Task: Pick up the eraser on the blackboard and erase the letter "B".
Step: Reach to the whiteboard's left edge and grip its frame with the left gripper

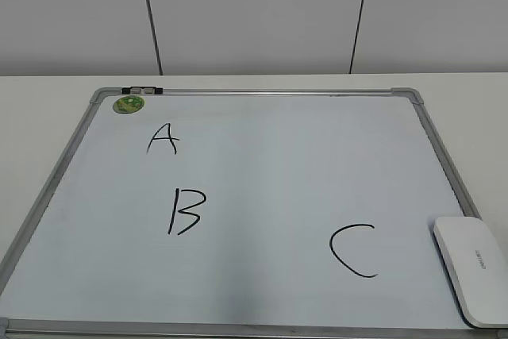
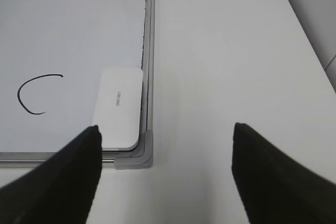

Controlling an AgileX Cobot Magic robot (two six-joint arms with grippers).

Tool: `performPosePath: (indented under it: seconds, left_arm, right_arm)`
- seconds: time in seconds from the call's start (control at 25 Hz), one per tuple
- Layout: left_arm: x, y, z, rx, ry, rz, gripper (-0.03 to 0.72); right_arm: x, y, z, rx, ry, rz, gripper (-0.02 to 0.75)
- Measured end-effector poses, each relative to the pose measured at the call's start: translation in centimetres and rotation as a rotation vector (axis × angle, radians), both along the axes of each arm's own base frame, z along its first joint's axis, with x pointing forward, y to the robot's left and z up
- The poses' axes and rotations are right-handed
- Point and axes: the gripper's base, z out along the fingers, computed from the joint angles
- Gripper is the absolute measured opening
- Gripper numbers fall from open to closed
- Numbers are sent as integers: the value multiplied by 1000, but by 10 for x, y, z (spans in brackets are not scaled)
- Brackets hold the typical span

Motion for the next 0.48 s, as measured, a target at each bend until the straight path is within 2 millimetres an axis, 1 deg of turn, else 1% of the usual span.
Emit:
performPosePath:
  seconds: [0.48]
  left_arm:
    - [0, 0, 0, 0, 0, 0, 652]
  right_arm:
    - [0, 0, 0, 0, 0, 0, 592]
